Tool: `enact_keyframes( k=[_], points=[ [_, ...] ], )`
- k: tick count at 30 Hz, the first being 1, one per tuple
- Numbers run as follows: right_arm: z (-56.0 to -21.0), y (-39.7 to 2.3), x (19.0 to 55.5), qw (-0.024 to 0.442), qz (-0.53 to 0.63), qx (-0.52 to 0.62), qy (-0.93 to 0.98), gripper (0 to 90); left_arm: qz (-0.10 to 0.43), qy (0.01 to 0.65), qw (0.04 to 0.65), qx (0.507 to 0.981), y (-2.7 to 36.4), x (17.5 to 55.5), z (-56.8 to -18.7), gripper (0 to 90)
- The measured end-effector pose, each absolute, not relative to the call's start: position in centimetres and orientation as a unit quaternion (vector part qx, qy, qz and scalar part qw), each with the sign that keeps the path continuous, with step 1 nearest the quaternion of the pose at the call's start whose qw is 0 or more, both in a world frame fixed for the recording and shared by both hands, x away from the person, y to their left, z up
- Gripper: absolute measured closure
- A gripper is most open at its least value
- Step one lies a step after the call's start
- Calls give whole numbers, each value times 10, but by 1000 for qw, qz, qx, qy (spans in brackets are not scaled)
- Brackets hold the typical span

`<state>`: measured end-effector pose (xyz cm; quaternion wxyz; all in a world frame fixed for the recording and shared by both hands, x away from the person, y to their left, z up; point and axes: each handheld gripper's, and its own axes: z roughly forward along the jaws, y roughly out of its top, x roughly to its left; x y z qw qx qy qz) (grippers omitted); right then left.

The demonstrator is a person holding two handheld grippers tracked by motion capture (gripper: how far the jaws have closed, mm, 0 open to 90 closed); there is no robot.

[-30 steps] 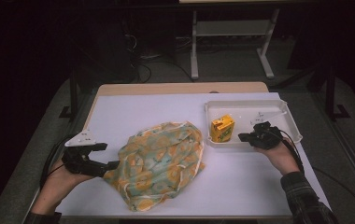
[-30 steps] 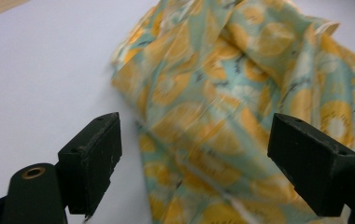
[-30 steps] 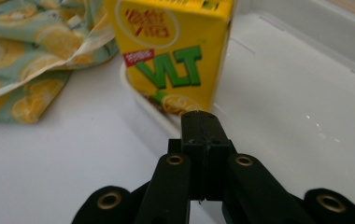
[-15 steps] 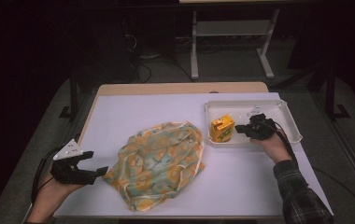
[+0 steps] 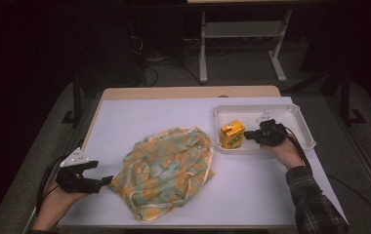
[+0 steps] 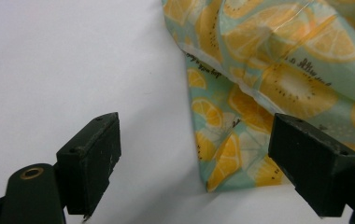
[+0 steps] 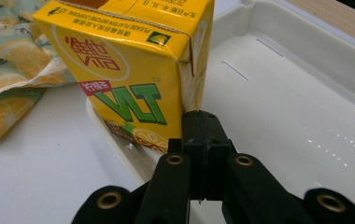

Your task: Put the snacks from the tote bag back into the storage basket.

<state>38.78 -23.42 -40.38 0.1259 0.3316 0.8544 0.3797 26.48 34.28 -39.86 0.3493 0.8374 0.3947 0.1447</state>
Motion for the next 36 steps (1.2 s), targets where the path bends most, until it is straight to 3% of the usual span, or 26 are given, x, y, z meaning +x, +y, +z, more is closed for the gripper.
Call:
enact_keyframes(
  k=[36],
  points=[
    [-400,-232,371,108,363,304,874,893,129,396,342,843,345,269,-404,160]
  ],
)
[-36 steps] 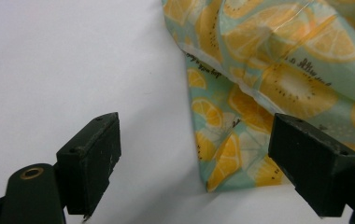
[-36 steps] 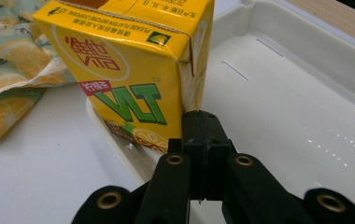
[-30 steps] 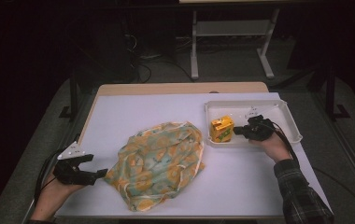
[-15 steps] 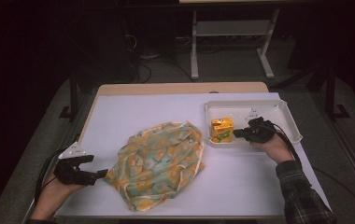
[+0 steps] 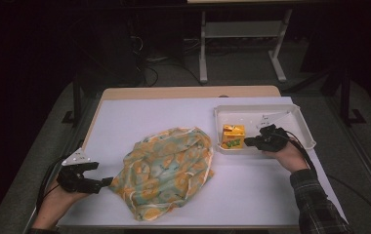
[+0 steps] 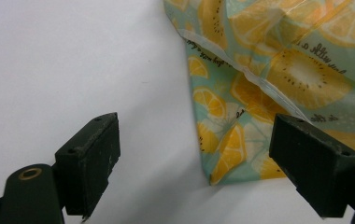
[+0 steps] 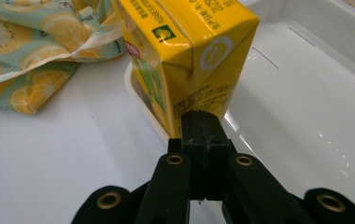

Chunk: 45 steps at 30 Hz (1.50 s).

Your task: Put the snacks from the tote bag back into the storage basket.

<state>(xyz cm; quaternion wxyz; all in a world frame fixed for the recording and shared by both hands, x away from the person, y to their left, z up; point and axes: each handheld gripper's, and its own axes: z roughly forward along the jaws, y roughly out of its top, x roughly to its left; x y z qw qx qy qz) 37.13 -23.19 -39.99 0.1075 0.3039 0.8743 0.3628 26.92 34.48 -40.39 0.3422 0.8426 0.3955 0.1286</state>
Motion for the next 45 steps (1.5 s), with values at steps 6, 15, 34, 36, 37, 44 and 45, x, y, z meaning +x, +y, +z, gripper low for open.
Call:
enact_keyframes(
  k=[6,15,34,36,37,44,45],
  points=[
    [-398,-233,367,115,355,329,868,742,125,397,343,842,347,271,-406,161],
    [-394,-236,353,132,340,359,859,471,109,398,346,843,345,272,-407,161],
    [-397,-232,314,133,332,372,856,311,114,387,343,849,343,272,-408,161],
    [-398,-232,309,133,333,375,855,300,115,385,343,849,343,272,-407,161],
    [-399,-233,306,133,332,377,854,297,113,387,344,848,343,271,-407,161],
    [-403,-236,287,130,331,385,852,288,113,383,344,850,343,272,-408,162],
    [-404,-237,285,130,330,382,854,287,113,384,344,849,343,271,-408,162]
  ],
)
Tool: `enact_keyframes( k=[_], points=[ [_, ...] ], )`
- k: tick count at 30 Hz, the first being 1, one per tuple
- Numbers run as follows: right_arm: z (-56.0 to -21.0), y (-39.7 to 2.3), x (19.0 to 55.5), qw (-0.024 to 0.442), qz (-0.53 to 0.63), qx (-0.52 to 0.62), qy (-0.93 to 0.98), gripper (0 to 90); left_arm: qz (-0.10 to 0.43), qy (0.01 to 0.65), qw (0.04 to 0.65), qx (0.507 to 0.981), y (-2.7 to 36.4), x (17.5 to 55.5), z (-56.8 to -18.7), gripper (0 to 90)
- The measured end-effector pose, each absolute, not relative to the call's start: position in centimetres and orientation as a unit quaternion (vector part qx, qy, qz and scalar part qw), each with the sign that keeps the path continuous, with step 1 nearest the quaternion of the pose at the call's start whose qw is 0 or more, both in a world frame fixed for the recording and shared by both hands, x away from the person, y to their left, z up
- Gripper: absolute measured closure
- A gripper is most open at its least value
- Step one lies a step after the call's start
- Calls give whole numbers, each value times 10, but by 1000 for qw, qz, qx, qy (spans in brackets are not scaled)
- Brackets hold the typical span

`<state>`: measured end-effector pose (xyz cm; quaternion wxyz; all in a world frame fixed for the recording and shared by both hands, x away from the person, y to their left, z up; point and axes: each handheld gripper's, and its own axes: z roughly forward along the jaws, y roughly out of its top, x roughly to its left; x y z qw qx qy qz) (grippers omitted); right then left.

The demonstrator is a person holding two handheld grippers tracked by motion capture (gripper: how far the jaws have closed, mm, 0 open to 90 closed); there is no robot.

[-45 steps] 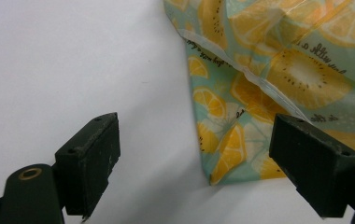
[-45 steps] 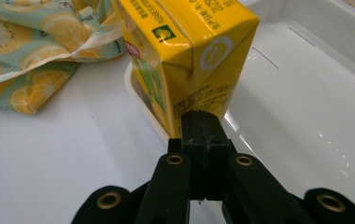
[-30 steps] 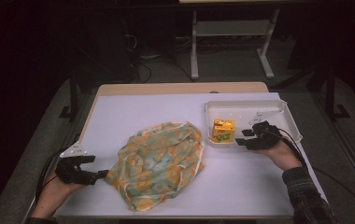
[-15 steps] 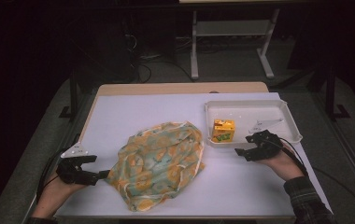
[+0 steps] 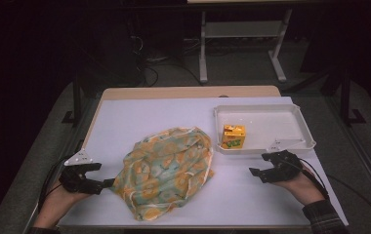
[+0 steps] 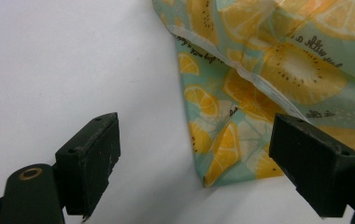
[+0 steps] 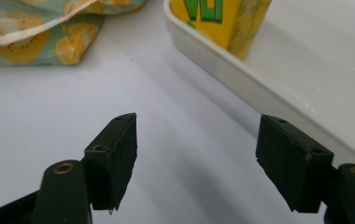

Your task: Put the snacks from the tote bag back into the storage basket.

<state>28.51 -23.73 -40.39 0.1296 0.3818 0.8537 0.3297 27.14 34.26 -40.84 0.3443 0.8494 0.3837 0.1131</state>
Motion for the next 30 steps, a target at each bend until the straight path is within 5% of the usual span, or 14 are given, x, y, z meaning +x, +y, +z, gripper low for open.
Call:
enact_keyframes(
  k=[30],
  points=[
    [-423,-262,233,138,321,414,841,247,111,385,345,849,340,270,-409,164]
  ],
)
